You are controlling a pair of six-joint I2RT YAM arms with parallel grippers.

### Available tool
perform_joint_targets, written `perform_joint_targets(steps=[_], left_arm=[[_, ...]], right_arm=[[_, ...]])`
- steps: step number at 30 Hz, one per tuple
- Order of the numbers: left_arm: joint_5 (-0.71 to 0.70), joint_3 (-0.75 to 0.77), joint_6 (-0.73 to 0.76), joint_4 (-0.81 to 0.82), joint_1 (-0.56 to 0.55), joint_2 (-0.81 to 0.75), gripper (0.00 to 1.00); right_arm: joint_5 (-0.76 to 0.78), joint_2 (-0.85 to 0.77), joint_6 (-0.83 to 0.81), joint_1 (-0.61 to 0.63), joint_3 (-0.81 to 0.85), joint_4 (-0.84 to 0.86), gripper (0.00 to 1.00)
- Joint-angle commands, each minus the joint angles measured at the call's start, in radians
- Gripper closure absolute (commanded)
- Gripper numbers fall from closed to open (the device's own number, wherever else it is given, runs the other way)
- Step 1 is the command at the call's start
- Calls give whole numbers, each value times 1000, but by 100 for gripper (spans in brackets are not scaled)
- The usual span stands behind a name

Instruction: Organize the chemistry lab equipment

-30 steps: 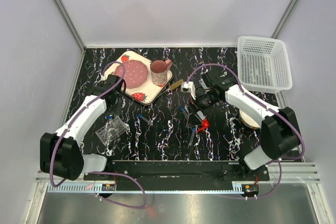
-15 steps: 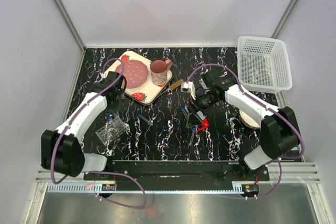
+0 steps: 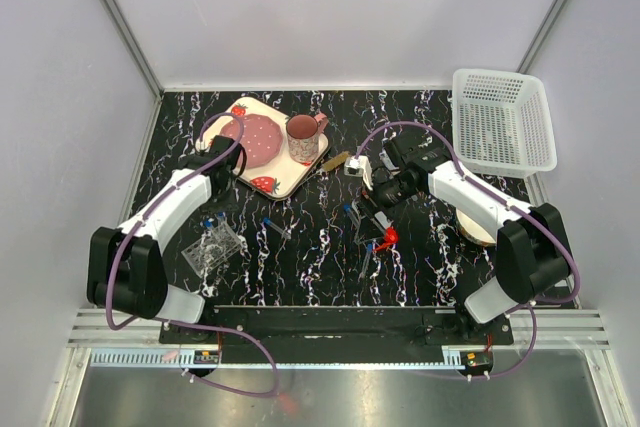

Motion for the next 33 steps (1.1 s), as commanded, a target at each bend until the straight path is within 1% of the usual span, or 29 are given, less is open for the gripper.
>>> perform_joint_targets(steps=[1, 7, 13, 17, 33], left_arm=[[-60, 4, -9, 35, -3, 7, 56], [-63, -9, -17, 32, -3, -19, 61], [-66, -33, -24, 24, -3, -51, 63], [-76, -45, -29, 15, -3, -66, 66], [-81, -44, -38, -8, -3, -109, 66]], right_arm=[[-11, 5, -20, -7, 6, 13, 0], [-11, 5, -23, -7, 6, 14, 0], [-11, 5, -22, -7, 6, 13, 0], [-10, 3, -23, -7, 6, 13, 0], [-10, 8, -25, -9, 6, 9, 0]])
